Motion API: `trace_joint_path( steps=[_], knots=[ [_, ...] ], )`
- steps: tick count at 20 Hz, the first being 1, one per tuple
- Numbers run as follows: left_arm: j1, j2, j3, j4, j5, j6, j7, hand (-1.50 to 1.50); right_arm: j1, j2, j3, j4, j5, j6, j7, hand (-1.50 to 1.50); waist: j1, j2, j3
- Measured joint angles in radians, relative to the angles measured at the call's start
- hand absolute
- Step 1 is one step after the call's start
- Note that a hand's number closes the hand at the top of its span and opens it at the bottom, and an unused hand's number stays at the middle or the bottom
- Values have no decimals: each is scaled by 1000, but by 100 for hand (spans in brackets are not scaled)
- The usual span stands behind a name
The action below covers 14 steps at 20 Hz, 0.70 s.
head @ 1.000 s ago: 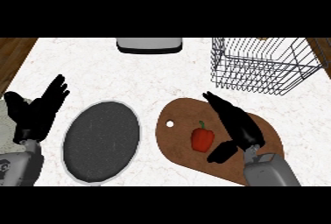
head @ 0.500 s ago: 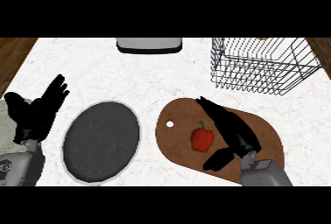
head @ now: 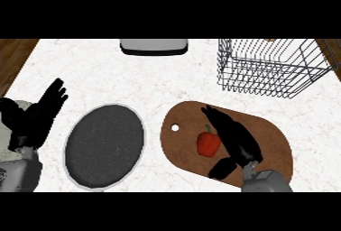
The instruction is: Pick the bell pepper from the cutting board and place it in the basket
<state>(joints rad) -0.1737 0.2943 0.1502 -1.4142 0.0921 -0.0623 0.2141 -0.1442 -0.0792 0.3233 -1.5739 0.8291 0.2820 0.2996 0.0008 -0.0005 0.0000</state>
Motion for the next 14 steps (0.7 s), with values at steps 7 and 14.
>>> trace_joint_path(
  steps=[7, 14],
  knots=[
    [-24, -24, 1, 17, -23, 11, 5, 0, -48, 2, 26, 87, 72, 7, -31, 150, 0, 0, -1],
    [-59, -12, 27, 43, -23, -8, 18, 0, -39, 17, 52, 131, 134, -18, -76, 150, -2, -5, -4]
  ],
)
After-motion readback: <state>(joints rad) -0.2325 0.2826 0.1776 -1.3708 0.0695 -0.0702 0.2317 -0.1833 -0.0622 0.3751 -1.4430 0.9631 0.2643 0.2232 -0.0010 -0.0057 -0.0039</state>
